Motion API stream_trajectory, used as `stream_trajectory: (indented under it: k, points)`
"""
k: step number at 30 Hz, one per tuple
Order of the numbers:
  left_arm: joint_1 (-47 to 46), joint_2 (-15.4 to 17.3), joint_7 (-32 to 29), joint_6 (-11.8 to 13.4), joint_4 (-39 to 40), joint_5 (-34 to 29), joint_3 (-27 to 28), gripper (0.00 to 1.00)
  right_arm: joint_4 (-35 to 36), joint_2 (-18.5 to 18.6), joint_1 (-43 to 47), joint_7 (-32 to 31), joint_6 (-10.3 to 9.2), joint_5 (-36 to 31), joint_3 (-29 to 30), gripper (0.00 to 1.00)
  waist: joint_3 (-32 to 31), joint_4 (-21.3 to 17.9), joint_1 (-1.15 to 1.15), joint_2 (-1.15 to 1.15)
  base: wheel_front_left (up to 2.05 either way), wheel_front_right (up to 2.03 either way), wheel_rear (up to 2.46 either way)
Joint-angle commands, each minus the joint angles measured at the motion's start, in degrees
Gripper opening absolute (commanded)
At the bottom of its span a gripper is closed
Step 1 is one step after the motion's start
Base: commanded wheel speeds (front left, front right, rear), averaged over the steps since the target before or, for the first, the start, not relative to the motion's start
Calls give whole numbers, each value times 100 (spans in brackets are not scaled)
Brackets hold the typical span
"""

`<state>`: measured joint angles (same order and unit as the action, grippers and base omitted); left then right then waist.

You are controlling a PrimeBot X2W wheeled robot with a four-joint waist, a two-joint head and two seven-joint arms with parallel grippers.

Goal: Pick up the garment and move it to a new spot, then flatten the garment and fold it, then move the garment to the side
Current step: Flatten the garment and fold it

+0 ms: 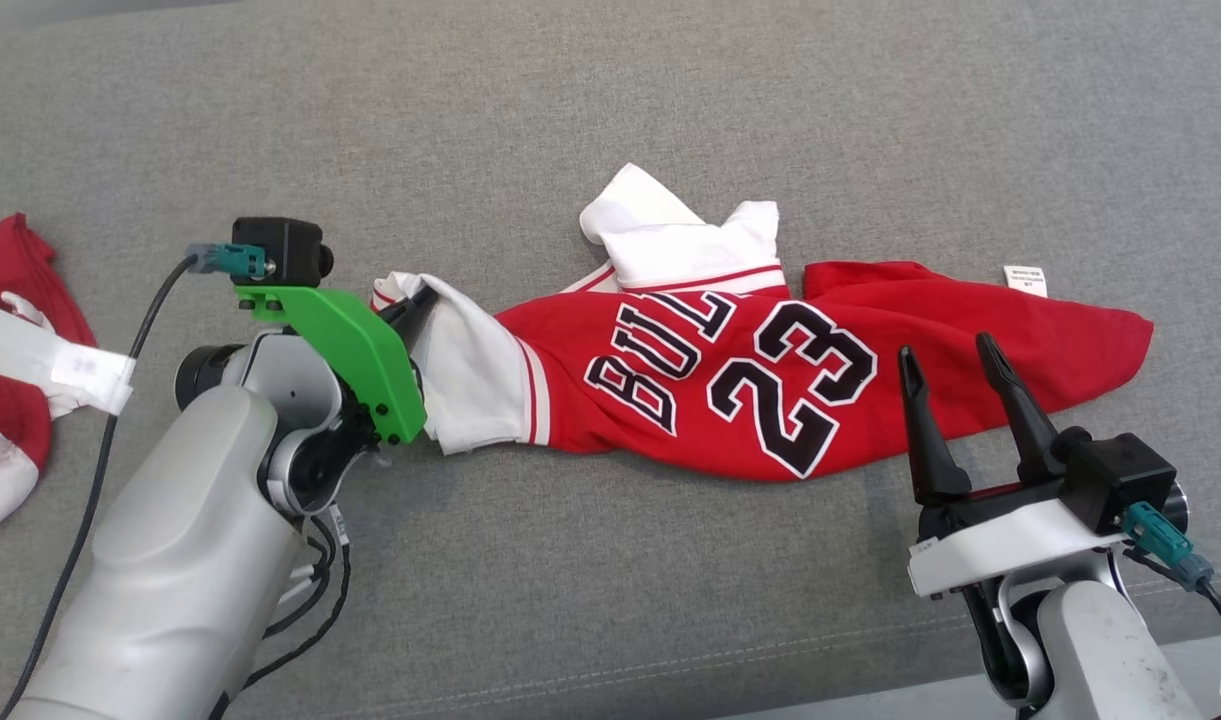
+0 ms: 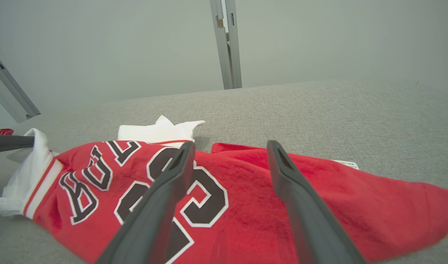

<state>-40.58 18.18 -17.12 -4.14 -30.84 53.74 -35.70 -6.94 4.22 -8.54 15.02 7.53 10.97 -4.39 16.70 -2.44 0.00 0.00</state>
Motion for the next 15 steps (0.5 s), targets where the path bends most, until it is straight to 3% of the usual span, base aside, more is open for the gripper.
stream_trajectory:
  k: [1,6,8,9,15]
  points:
    - [-250,-161,130,-36,-362,-14,22,0,27,24,-85,19,-8,35,14,100,70,-41,0,0,0,0,0]
    - [-711,-487,576,-63,-1271,-76,110,0,20,31,-142,19,-8,20,-16,100,124,-55,0,0,0,0,0]
    - [-824,-600,735,-109,-1563,-77,117,37,13,41,-163,20,-8,22,-23,100,131,-56,0,0,0,0,0]
    - [-887,-626,871,-134,-1678,-113,120,100,12,47,-176,20,-8,23,-22,100,133,-53,0,0,0,0,0]
    - [-907,-727,1787,-233,-2070,-282,95,100,40,50,-168,20,-8,27,80,100,82,31,0,0,0,0,0]
